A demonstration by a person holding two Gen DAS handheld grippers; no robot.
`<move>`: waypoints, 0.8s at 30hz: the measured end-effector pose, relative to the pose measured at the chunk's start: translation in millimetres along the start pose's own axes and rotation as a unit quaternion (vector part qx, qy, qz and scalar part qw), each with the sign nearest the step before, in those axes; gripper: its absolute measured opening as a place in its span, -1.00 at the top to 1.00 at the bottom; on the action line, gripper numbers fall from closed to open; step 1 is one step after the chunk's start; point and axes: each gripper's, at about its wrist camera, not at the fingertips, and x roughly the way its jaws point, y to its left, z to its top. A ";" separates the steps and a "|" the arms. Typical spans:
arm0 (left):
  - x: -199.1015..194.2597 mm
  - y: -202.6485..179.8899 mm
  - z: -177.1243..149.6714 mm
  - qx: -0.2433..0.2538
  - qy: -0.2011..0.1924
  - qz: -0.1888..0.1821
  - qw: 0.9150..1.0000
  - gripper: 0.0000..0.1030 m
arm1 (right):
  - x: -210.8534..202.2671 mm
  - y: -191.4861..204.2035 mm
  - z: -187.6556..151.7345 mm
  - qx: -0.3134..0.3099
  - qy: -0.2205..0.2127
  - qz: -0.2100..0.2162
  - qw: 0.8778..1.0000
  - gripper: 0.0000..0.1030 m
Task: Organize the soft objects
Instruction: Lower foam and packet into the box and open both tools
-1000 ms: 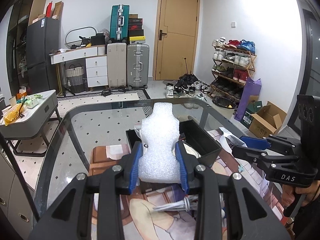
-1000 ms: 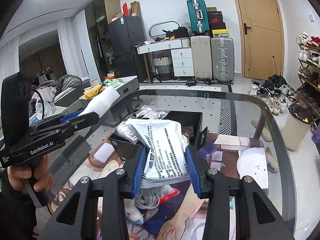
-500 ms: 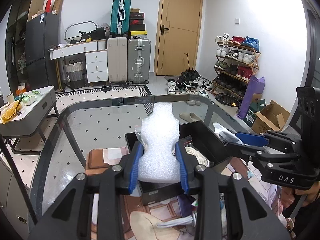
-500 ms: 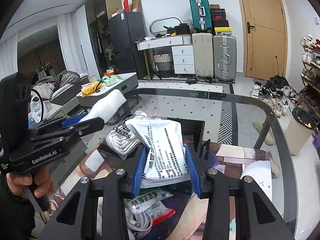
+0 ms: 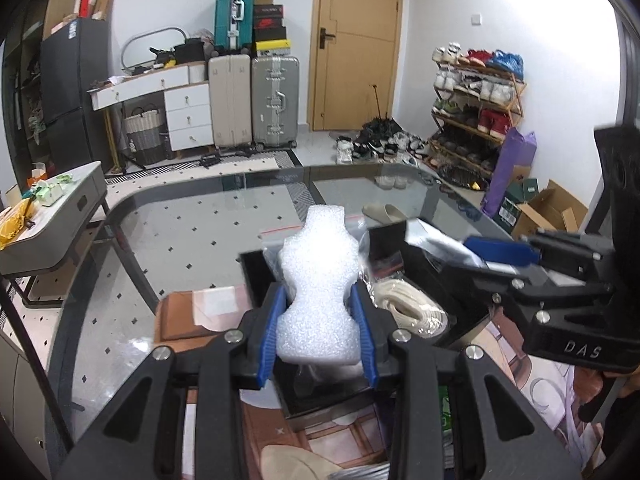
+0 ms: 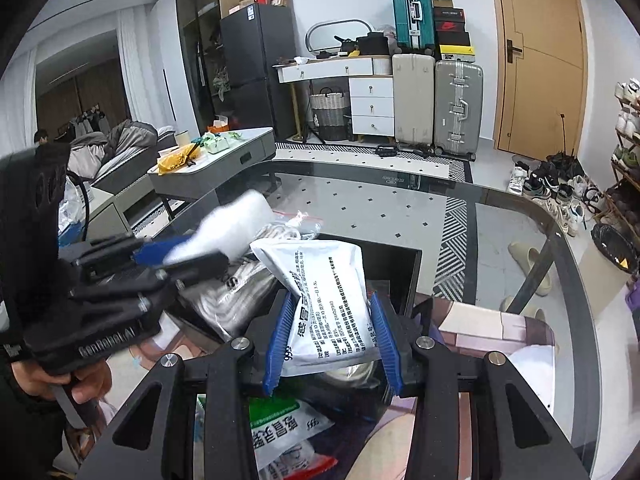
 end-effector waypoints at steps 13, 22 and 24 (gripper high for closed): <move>19.0 -14.7 -4.0 0.028 0.027 -0.014 0.999 0.36 | 33.8 1.8 0.0 -0.025 0.036 -0.005 0.999 0.22; 18.5 -17.3 -2.3 0.033 0.031 -0.012 0.999 0.25 | 45.7 -0.5 0.4 -0.034 0.058 -0.025 0.997 0.18; 18.1 -19.3 -2.1 0.036 0.032 -0.014 0.999 0.23 | 46.8 -0.5 0.5 -0.034 0.062 -0.022 0.997 0.18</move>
